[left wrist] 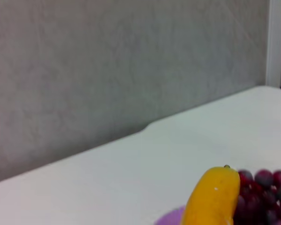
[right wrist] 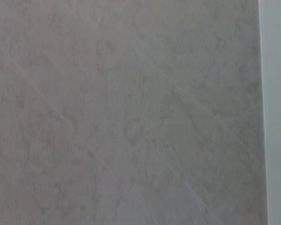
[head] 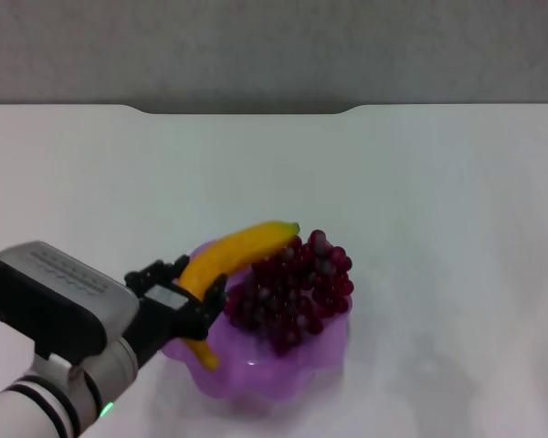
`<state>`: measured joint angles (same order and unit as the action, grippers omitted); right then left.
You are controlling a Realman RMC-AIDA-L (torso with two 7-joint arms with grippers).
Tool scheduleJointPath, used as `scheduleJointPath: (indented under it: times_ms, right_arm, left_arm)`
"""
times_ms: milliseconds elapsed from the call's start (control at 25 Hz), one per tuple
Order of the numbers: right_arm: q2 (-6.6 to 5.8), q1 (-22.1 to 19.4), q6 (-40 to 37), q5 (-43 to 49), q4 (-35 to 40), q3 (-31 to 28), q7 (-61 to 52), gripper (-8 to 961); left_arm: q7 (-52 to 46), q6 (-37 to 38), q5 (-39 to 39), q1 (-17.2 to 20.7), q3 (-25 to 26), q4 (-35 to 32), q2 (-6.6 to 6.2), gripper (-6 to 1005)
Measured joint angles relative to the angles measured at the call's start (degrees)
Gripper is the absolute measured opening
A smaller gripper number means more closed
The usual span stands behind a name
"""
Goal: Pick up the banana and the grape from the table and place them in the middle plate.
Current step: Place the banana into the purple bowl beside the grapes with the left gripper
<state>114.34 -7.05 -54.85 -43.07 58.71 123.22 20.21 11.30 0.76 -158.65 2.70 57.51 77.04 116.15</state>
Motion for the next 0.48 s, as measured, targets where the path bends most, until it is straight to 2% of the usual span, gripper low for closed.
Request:
scheduleJointPath:
  times_ms: [480]
  right_arm:
    - [0.0, 0.2, 0.0, 0.0, 0.3, 0.0, 0.0, 0]
  left_arm:
    - [0.3, -1.6, 2.2, -3.2, -1.5, -3.7, 0.1, 515]
